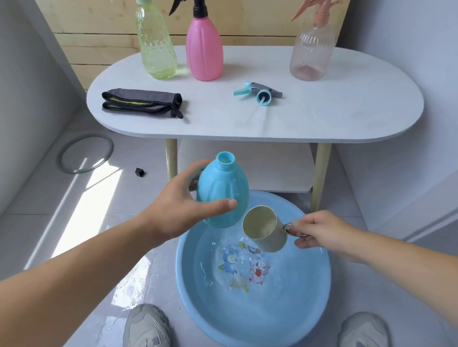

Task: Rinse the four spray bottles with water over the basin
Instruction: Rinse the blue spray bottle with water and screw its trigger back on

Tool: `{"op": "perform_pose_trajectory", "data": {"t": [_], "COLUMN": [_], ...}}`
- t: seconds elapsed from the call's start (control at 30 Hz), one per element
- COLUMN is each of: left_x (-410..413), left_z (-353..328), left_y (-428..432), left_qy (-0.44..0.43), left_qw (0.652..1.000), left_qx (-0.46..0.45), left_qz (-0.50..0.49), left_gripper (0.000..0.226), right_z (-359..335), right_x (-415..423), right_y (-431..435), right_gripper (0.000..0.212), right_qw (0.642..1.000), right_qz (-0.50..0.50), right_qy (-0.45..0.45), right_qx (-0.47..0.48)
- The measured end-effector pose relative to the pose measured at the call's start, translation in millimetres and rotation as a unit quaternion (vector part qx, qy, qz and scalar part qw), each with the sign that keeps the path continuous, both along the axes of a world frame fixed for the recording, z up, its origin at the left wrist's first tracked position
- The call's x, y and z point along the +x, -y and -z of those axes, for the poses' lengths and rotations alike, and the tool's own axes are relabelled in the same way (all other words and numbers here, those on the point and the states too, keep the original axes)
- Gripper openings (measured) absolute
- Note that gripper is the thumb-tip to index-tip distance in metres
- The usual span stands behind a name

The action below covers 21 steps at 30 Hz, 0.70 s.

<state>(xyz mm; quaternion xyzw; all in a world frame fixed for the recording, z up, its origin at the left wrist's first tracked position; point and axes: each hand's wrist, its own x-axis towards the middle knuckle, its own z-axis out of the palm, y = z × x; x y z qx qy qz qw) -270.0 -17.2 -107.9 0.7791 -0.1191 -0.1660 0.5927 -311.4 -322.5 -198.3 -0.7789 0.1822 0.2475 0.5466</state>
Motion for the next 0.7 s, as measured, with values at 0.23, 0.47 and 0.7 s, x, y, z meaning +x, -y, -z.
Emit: {"op": "perform_pose_trajectory", "data": {"t": [0.23,0.47,0.7], "left_x": [0,-8,-18], "left_z": [-7,-16,-20], "left_y": [-5,8,23], "left_qy": [-0.005,-0.025,-0.037], "left_qw": [1.000,0.999,0.998], "left_qx": [-0.009,-0.035,-0.048], "left_qz": [-0.015,0.015,0.033], "left_gripper": [0.080,0.080,0.075], "right_z": [-78,-146,-175], "right_x": [-10,-18,-14], "right_y": [27,27,18], "right_gripper": [0.034,0.029,0.030], "right_qw": [0.994,0.974,0.954], "right_qz": [0.019,0.043,0.058], "right_qy": [0.098,0.201,0.286], "right_qx": [0.039,0.093,0.070]}}
